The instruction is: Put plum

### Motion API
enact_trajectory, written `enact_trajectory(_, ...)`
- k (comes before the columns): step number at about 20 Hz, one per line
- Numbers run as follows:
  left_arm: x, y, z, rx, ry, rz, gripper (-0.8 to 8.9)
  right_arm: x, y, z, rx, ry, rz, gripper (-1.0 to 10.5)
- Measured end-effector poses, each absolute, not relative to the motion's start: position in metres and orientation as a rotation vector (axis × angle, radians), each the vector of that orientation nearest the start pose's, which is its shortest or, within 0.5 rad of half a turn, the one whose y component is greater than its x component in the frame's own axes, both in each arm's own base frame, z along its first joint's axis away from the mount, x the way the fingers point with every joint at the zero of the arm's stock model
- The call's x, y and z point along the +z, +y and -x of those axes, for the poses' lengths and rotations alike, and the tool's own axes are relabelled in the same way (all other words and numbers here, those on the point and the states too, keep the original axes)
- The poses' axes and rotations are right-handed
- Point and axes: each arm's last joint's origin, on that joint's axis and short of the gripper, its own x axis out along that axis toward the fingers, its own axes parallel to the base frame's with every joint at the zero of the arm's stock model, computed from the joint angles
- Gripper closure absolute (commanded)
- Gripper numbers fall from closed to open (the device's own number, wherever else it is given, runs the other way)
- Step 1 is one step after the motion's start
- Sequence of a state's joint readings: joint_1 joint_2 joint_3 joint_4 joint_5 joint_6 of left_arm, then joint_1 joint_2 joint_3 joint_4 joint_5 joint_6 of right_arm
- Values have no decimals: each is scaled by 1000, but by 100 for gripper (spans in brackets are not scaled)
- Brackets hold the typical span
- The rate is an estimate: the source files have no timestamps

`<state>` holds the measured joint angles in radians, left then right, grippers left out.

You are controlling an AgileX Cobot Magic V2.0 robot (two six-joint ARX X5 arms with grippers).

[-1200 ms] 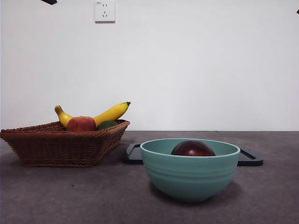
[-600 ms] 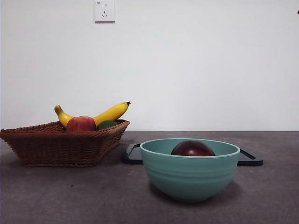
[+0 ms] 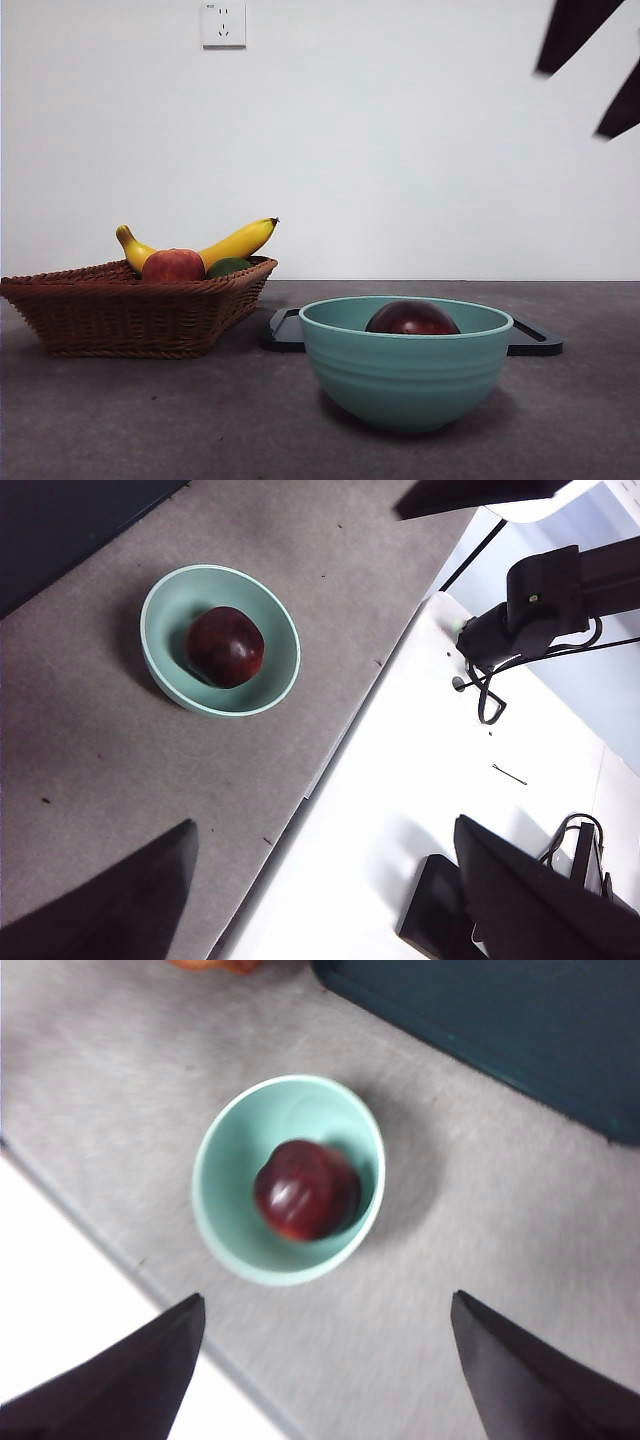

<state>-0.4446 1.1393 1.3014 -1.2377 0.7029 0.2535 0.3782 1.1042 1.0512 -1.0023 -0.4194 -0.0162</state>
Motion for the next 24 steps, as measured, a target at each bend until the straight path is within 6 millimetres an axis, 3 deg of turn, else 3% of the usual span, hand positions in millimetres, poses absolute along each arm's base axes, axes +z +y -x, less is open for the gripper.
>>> enact_trajectory(11, 363, -96, -158, -1163, 982, -57, 413, 243, 141, -231, 690, 1176, 111, 557)
enact_trajectory(17, 363, -96, -158, -1164, 980, -60, 413, 199, 145, -234, 669, 1188, 119, 633)
enact_trajectory(24, 363, -96, -158, -1165, 979, -61, 413, 187, 144, -231, 666, 1172, 105, 920)
